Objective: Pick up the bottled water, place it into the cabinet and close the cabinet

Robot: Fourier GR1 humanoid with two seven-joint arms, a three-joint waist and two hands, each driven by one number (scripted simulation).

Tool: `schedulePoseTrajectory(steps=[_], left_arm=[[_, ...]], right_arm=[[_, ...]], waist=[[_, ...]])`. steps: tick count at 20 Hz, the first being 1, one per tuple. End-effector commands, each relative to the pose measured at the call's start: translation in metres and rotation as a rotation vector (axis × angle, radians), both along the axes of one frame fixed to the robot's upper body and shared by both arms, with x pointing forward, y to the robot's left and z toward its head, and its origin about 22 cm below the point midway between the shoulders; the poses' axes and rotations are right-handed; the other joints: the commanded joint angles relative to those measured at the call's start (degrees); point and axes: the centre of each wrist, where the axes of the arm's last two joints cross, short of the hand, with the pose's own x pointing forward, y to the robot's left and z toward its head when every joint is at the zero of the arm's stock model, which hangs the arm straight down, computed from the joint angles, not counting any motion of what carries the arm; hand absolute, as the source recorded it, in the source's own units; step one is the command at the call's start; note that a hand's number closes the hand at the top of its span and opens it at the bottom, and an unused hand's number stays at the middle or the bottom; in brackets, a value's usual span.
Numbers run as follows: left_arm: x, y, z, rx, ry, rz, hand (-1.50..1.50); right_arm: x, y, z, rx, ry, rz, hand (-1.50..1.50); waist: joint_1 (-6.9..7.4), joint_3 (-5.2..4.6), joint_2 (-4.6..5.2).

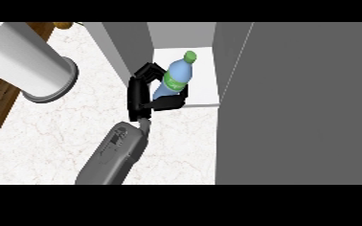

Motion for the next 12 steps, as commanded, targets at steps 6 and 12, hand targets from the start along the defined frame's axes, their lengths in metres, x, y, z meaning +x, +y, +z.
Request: schedulePoseTrajectory(steps=[6, 12], left_arm=[[0.048, -0.005, 0.029, 0.059, 0.01, -0.024, 1.5], [0.055, -0.004, 0.036, 0.146, -0.005, 0.04, -1.5]], right_arm=[[0.002, 0.013, 0.019, 0.037, -0.054, 0.05, -1.5], [0.005, 0.007, 0.01, 0.04, -0.039, 0.075, -1.5]], waist=[[-2.64, -0.49, 2.31], [-3.42, -0.4, 2.4]])
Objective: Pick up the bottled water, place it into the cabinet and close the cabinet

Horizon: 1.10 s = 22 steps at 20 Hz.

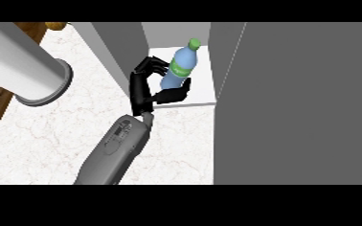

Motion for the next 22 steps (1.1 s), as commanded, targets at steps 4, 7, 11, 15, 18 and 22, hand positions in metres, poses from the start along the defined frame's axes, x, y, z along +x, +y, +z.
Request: schedulePoseTrajectory(steps=[4, 7, 11, 15, 18, 22], left_arm=[[0.067, -0.015, 0.05, 0.132, 0.042, -0.086, -1.5], [0.075, 0.002, 0.036, 0.12, 0.069, -0.085, -1.5], [0.089, 0.007, 0.046, 0.105, 0.064, -0.057, -1.5], [0.089, -0.004, 0.043, 0.113, 0.003, -0.136, -1.5], [0.091, -0.01, 0.051, 0.037, -0.076, -0.192, -1.5], [0.091, -0.012, 0.052, 0.009, -0.15, -0.254, -1.5]], right_arm=[[0.002, 0.012, 0.014, 0.006, -0.031, 0.028, -1.5], [-0.006, 0.019, 0.016, 0.026, -0.02, 0.023, -1.5], [-0.005, 0.007, 0.016, 0.024, -0.046, 0.032, -1.5], [0.001, 0.01, 0.015, 0.02, -0.05, 0.026, -1.5], [0.001, 0.014, 0.023, 0.013, -0.037, 0.01, -1.5], [-0.006, 0.017, 0.024, 0.006, -0.046, 0.01, -1.5]], waist=[[-1.74, -0.4, 2.07], [-2.06, -0.48, 2.1], [-2.41, -0.44, 2.11], [-1.57, -0.44, 2.19], [-0.66, -0.48, 1.93], [-0.92, -0.44, 1.53]])
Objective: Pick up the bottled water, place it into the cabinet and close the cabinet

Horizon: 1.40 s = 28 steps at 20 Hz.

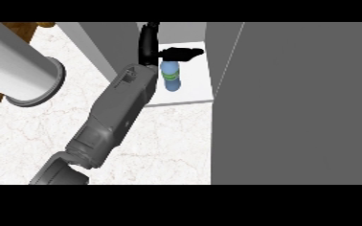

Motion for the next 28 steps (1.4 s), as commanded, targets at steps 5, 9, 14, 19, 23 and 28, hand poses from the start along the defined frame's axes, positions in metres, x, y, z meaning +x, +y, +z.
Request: schedulePoseTrajectory(steps=[5, 9, 14, 19, 23, 28], left_arm=[[0.002, -0.009, 0.008, -0.075, -0.078, -0.044, -1.5], [-0.004, -0.008, 0.0, -0.118, -0.082, -0.053, -1.5], [-0.023, -0.017, -0.011, -0.179, -0.059, -0.118, -1.5], [-0.056, -0.017, -0.04, -0.216, -0.029, -0.169, -1.5], [-0.081, -0.024, -0.039, -0.24, -0.037, -0.216, -1.5], [-0.137, -0.036, -0.056, -0.316, -0.023, -0.241, -1.5]], right_arm=[[-0.006, 0.025, 0.03, -0.009, -0.046, 0.005, -1.5], [-0.014, 0.013, 0.033, -0.026, -0.005, 0.021, -1.5], [0.001, 0.028, 0.035, -0.018, -0.02, -0.022, -1.5], [-0.009, 0.011, 0.035, -0.038, -0.013, -0.022, -1.5], [-0.014, 0.024, 0.041, -0.039, -0.016, -0.061, -1.5], [-0.005, 0.02, 0.036, -0.03, -0.009, -0.048, -1.5]], waist=[[0.53, 0.04, -0.64], [1.11, 0.08, -1.21], [2.48, 0.07, -1.38], [3.43, 0.11, -1.75], [4.56, 0.1, -1.97], [4.55, 0.1, -1.73]])
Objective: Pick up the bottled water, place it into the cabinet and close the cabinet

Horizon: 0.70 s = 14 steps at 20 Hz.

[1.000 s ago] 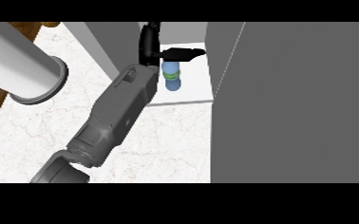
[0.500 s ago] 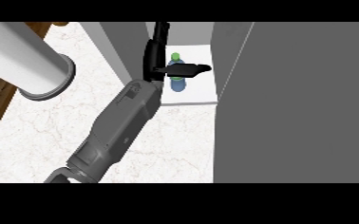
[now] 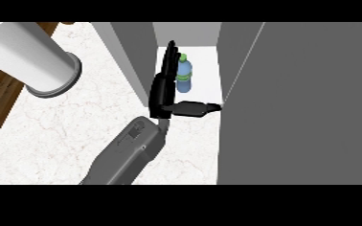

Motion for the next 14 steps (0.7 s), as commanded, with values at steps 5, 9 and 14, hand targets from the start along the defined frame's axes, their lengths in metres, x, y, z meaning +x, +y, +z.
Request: schedulePoseTrajectory(steps=[5, 9, 14], left_arm=[[-0.082, 0.0, -0.015, -0.103, 0.036, -0.062, -1.5], [-0.111, 0.023, -0.031, -0.081, 0.043, -0.142, 1.5], [-0.131, 0.056, -0.01, -0.065, 0.022, -0.148, 1.5]], right_arm=[[0.001, 0.022, 0.033, -0.042, -0.059, 0.026, -1.5], [-0.004, 0.024, 0.04, -0.066, -0.033, 0.09, 1.5], [-0.002, 0.03, 0.039, -0.119, -0.013, 0.196, 1.5]], waist=[[0.99, 0.0, 0.05], [0.29, -0.03, 0.15], [0.55, -0.01, 0.05]])
